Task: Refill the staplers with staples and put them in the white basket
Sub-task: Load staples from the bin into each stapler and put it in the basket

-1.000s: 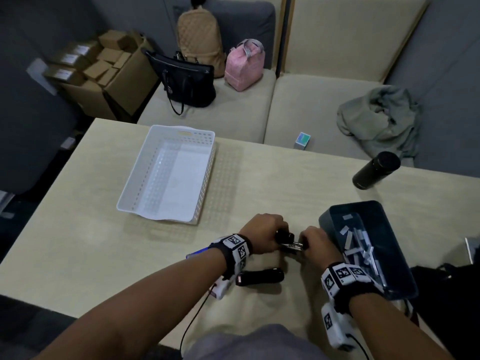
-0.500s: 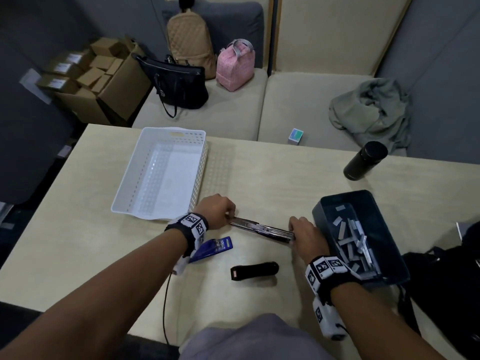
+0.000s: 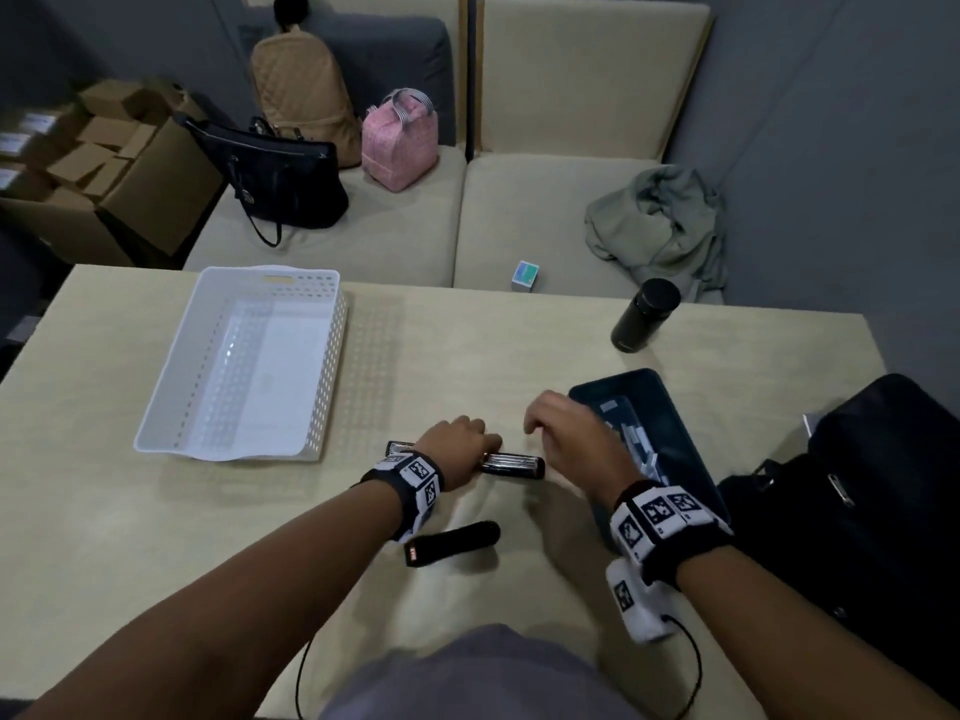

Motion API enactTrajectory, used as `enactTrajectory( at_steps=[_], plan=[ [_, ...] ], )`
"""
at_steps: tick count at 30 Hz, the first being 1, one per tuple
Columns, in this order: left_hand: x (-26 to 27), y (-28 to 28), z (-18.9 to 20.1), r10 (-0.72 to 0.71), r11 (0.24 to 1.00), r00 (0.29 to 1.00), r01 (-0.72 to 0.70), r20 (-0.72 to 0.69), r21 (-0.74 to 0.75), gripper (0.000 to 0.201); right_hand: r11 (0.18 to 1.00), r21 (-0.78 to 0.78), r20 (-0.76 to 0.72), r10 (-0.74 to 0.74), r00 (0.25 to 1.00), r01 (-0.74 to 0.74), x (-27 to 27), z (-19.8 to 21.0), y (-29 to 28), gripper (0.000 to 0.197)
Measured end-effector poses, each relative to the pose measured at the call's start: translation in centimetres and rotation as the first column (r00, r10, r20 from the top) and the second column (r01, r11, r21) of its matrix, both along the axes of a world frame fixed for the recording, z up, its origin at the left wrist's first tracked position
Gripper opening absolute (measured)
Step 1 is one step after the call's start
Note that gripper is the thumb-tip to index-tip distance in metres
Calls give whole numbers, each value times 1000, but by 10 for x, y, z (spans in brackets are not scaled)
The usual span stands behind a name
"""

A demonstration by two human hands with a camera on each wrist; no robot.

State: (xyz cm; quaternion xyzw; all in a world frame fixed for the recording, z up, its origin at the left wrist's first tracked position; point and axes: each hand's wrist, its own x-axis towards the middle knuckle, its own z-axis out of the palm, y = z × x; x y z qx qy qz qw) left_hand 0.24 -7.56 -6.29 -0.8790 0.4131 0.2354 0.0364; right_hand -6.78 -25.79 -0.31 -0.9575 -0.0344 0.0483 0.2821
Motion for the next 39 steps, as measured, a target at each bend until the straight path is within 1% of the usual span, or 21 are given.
enactTrajectory(
  at_steps=[1, 2, 3, 4, 5, 6, 7, 8, 10, 11, 12, 14, 16, 19, 21, 23, 26, 28, 32, 35, 39],
  plan=[
    [0, -3, 2, 0, 1000, 1000, 0, -6, -1, 34, 999, 27, 102, -42, 994, 39, 1, 9, -13, 26],
    [0, -5, 3, 6, 1000, 1000, -6, -16, -3, 34, 992, 63, 182, -120, 976, 110, 1, 14, -28, 25],
    [0, -7, 5, 15, 1000, 999, -15, -28, -6, 34, 974, 110, 225, -219, 950, 198, 0, 18, -44, 24],
    [0, -10, 6, 26, 1000, 999, -26, -39, -5, 33, 944, 144, 226, -323, 919, 296, -1, 20, -59, 25],
    [-1, -13, 7, 33, 999, 999, -33, -41, 0, 32, 910, 152, 195, -411, 890, 387, -3, 17, -75, 26],
    [-3, -16, 8, 33, 999, 999, -33, -38, 9, 31, 883, 134, 134, -465, 875, 449, -5, 14, -87, 28],
    [-4, -18, 9, 27, 999, 999, -27, -33, 18, 32, 876, 107, 50, -478, 877, 471, -9, 9, -96, 29],
    [-5, -20, 9, 13, 1000, 1000, -12, -26, 29, 33, 884, 84, -50, -458, 888, 460, -12, 2, -103, 31],
    [-8, -22, 10, -39, 998, 999, 40, -13, 45, 40, 918, 59, -245, -368, 897, 392, -19, -10, -105, 30],
    [-9, -23, 11, -67, 997, 998, 67, -11, 50, 42, 931, 27, -309, -337, 889, 363, -21, -17, -103, 26],
    [-9, -23, 12, -84, 995, 996, 85, -8, 52, 43, 937, -33, -340, -338, 878, 348, -20, -24, -100, 21],
    [-10, -24, 14, -88, 994, 996, 89, -8, 59, 42, 912, -205, -339, -408, 848, 356, -16, -34, -90, 17],
    [-11, -25, 15, -79, 994, 997, 80, -12, 69, 41, 863, -343, -312, -477, 822, 370, -11, -38, -81, 21],
    [-13, -24, 15, -70, 995, 998, 71, -3, 68, 39, 828, -427, -297, -507, 809, 363, -8, -36, -73, 24],
    [-13, -24, 14, -75, 995, 997, 74, 9, 69, 40, 826, -422, -301, -515, 803, 372, -9, -38, -70, 23],
    [-13, -23, 13, -77, 995, 997, 76, 20, 70, 41, 827, -409, -307, -522, 796, 385, -13, -43, -67, 17],
    [-14, -22, 12, -76, 995, 997, 74, 24, 70, 39, 835, -399, -295, -508, 809, 378, -19, -49, -67, 13],
    [-15, -21, 12, -71, 995, 997, 70, 23, 70, 40, 860, -373, -316, -470, 824, 348, -21, -51, -71, 14],
    [-13, -21, 11, -79, 995, 997, 77, 25, 70, 41, 907, -253, -354, -411, 840, 337, -22, -51, -86, 23],
    [-13, -21, 10, -86, 994, 996, 84, 25, 63, 41, 926, -235, -405, -369, 836, 295, -25, -49, -96, 30],
    [-13, -21, 12, -77, 995, 997, 75, 18, 63, 41, 939, -291, -430, -299, 852, 182, -28, -45, -97, 28]
  ],
)
